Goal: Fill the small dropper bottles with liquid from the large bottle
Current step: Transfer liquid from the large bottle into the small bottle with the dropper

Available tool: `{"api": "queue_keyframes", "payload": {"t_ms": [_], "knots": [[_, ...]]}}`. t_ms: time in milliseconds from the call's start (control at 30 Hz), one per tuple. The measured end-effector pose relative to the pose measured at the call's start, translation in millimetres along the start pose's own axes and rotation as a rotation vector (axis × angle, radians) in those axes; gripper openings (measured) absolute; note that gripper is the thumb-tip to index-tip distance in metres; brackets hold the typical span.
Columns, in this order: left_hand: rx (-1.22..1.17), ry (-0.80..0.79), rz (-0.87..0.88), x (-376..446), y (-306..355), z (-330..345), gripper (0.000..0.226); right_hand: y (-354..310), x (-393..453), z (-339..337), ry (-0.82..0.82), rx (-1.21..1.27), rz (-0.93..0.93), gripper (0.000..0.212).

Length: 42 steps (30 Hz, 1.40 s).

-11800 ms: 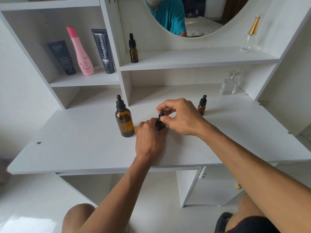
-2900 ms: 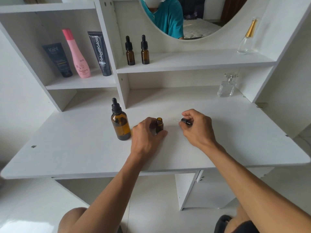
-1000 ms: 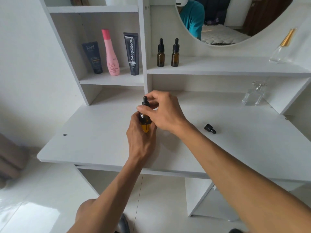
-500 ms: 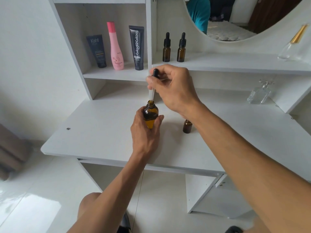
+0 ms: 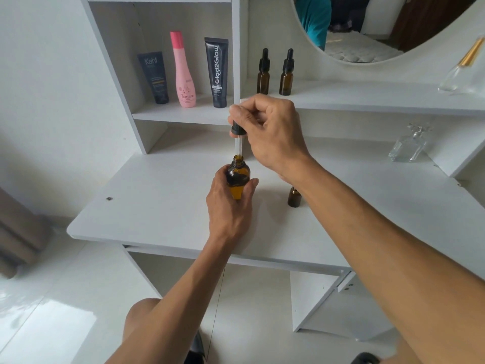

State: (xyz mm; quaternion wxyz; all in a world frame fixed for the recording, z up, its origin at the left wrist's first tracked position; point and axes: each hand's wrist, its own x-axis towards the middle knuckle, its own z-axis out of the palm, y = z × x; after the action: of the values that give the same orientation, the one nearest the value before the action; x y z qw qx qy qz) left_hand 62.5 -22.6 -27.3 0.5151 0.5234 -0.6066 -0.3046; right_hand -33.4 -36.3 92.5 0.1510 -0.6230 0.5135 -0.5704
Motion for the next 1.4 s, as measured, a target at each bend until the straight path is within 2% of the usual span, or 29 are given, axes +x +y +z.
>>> {"api": "queue_keyframes", "payload": {"t_ms": [400,733,1133,1400], "knots": [[-0.033,-0.006,0.023,-1,1,-1,0.041,25,-19,9,-0.033,-0.047,0.093,0.023],[-0.031,-0.011,0.029,0,2,-1,0.039,26,-25,9,-0.040,-0.074,0.096,0.022],[-0.021,-0.005,0.007,0,-2,0,0.044,7,-14,-2,-0.007,0.091,0.128,0.014],[-0.009,-0.009,0.005,0,-2,0,0.045,-4,-7,-13,0.043,0.187,0.141,0.022]]}}
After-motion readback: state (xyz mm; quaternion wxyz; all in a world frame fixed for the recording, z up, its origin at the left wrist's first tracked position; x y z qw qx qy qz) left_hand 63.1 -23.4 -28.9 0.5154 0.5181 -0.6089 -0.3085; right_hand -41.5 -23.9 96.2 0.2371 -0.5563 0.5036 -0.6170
